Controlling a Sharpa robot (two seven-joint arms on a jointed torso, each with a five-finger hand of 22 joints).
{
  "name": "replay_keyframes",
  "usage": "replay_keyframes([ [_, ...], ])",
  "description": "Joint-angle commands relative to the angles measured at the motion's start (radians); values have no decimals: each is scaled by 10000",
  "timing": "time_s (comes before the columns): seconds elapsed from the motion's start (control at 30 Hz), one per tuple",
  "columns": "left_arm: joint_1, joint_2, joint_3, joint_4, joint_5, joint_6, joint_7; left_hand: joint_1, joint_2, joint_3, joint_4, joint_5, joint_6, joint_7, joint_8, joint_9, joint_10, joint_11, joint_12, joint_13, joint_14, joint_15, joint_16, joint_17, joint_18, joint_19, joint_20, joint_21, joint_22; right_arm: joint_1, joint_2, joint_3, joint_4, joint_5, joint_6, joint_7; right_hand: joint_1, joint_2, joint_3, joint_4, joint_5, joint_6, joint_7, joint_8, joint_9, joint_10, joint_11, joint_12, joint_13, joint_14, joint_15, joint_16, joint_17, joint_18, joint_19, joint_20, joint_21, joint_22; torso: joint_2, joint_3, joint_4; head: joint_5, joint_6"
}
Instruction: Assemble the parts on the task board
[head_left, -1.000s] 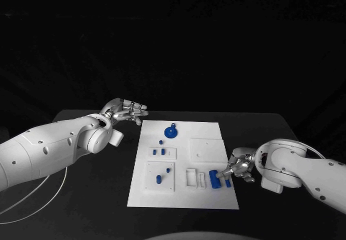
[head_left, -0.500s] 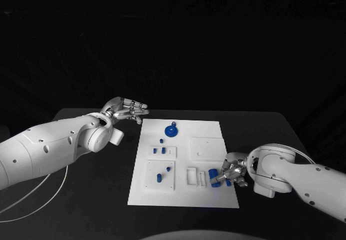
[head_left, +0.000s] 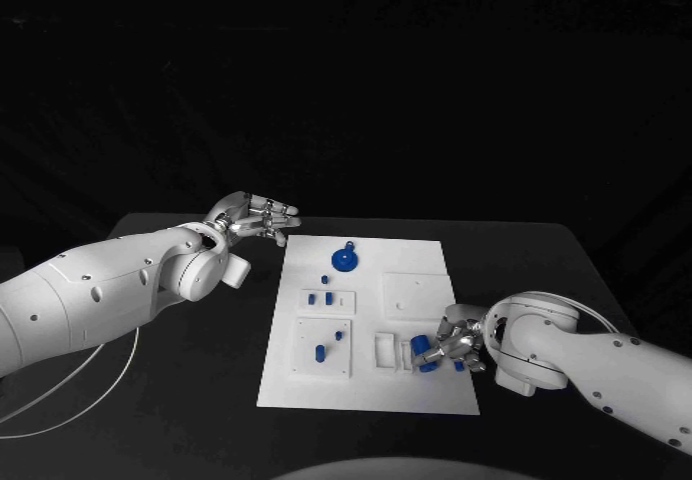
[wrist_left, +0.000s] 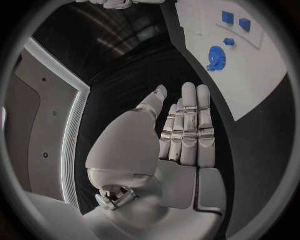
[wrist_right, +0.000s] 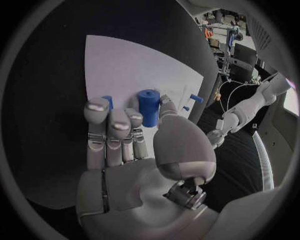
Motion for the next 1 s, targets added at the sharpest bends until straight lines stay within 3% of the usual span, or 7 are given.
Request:
replay_keyframes([
  [0.03, -2, 24, 5, 26, 45, 194, 0, -47, -2, -5, 70, -24, -70, 5, -26, -1, -92, 15, -25, 13, 40, 13, -48, 9, -63, 66, -14, 4, -22, -92, 47, -92, -128, -384, -375, -366, 497, 353, 409, -315, 152, 1, -18, -39, -4651, 1, -16, -8, 9, 47, 0, -30, 12, -99, 521, 33, 20, 771, 0, -4, -1, -7, -11],
  [0.07, -2, 25, 5, 26, 40, 206, -13, -47, -2, -5, 70, -24, -70, 5, -26, -1, -92, 15, -25, 13, 40, 13, -48, 9, -63, 66, -14, 4, -22, -92, 55, -98, -138, -357, -436, -367, 695, 407, 872, -461, -223, -12, -36, -48, -4722, -13, -24, -16, 13, 47, -18, -34, 13, -108, 521, 17, 26, 773, 0, -6, 0, -13, -10],
  [0.13, -2, 27, 4, 24, 33, 236, -38, -43, -5, -10, 72, -24, -74, 9, -26, -1, -104, 20, -26, 13, 41, 15, -48, 9, -63, 68, -13, 6, -27, -92, 67, -106, -150, -285, -559, -368, 725, -202, 2909, -590, -1256, -7, -47, -65, -4973, -50, -20, -47, 21, 46, -52, -42, 22, -135, 520, -15, 38, 776, 2, -9, -4, -13, -11],
  [0.17, -2, 28, 3, 21, 30, 252, -53, -42, -6, -12, 73, -25, -76, 11, -26, -1, -109, 22, -27, 13, 41, 15, -48, 8, -62, 68, -13, 6, -29, -92, 71, -109, -154, -229, -626, -369, 361, -913, 4771, -615, -996, 76, -11, -34, -5158, -53, -29, -49, 38, 47, -40, -54, 24, -145, 519, -18, 43, 777, 4, -8, -8, -10, -14],
  [0.23, -2, 32, 2, 15, 25, 280, -80, -36, -5, -14, 73, -25, -84, 4, -28, -1, -118, 22, -26, 13, 43, 15, -47, 9, -62, 67, -13, 6, -33, -92, 77, -113, -156, -141, -736, -368, -6, -1165, 5736, -990, -569, 110, 4, -37, -5270, -48, -49, -34, 60, 51, -18, -64, 19, -133, 516, -5, 58, 782, 6, -11, -11, -13, -23],
  [0.47, -1, 35, -4, 9, -14, 352, -155, -30, -9, -25, 75, -25, -107, 6, -28, -2, -129, 25, -24, 14, 40, 17, -50, 7, -61, 67, -11, 7, -44, -91, 40, -118, -81, 108, -1028, -360, -268, -1098, 6212, -1939, 377, 162, 48, -33, -5370, -86, -50, -91, 40, 43, -26, -94, 4, -133, 503, -4, 57, 787, -1, -12, 1, 0, -24],
  [1.0, -1, 14, -20, -18, -89, 483, -293, -12, -7, -56, 77, -21, -104, 13, -26, -1, -250, 57, -29, 12, 39, 30, -52, 3, -52, 67, -1, 11, -64, 17, -387, 11, 608, 1629, -1854, -240, -498, -994, 6421, -2739, 1280, 254, 69, -32, -5435, -53, -69, -110, 9, 38, -42, -96, 2, -137, 490, -22, 148, 807, 15, -2, -15, 39, 0],
])
